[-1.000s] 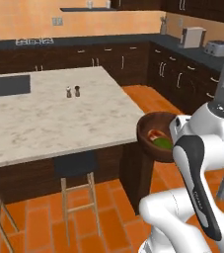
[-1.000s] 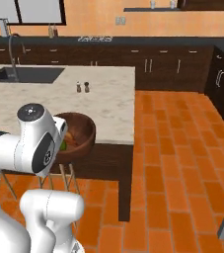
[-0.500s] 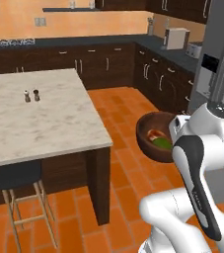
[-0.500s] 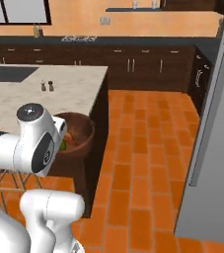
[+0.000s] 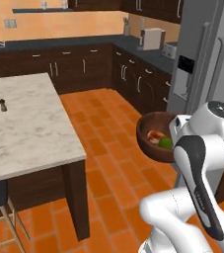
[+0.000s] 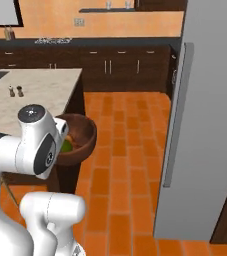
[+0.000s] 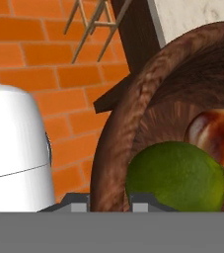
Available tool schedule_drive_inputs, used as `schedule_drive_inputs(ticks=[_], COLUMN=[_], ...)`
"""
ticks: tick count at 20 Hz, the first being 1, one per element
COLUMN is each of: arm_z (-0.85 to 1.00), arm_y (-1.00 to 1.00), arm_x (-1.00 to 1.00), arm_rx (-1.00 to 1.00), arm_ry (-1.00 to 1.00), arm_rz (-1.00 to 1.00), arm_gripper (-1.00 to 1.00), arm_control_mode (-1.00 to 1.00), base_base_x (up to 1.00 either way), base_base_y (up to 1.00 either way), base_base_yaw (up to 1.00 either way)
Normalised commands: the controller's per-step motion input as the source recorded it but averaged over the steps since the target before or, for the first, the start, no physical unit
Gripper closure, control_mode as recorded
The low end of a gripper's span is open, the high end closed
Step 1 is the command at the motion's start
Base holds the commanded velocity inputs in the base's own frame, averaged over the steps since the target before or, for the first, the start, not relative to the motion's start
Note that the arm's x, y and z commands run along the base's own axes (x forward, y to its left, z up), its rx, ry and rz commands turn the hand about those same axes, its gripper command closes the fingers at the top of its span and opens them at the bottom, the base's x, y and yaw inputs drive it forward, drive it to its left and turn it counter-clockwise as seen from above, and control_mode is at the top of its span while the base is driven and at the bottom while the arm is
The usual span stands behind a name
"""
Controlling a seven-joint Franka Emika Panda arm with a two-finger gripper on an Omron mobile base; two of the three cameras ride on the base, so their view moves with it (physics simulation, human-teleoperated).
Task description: Pick the chicken drumstick and lime from their plates and place them in the bowl. Then put the bowl in the fridge.
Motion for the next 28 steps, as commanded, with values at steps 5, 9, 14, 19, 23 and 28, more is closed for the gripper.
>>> schedule_drive_inputs(ticks=[5, 9, 14, 19, 23, 28], arm_z=[0.0, 0.0, 0.0, 0.0, 0.0, 0.0], arm_y=[0.0, 0.0, 0.0, 0.0, 0.0, 0.0], arm_x=[0.0, 0.0, 0.0, 0.0, 0.0, 0.0], arm_rx=[0.0, 0.0, 0.0, 0.0, 0.0, 0.0], arm_ry=[0.0, 0.0, 0.0, 0.0, 0.0, 0.0], arm_rz=[0.0, 0.0, 0.0, 0.0, 0.0, 0.0], arm_gripper=[1.0, 1.0, 1.0, 1.0, 1.0, 1.0], arm_control_mode=[1.0, 1.0, 1.0, 1.0, 1.0, 1.0], base_base_x=[0.53, 0.73, 0.61, 0.47, 0.39, 0.38], base_base_y=[-0.05, -0.01, -0.17, -0.27, -0.31, 0.07], base_base_yaw=[-0.24, -0.2, 0.0, 0.03, 0.0, 0.0])
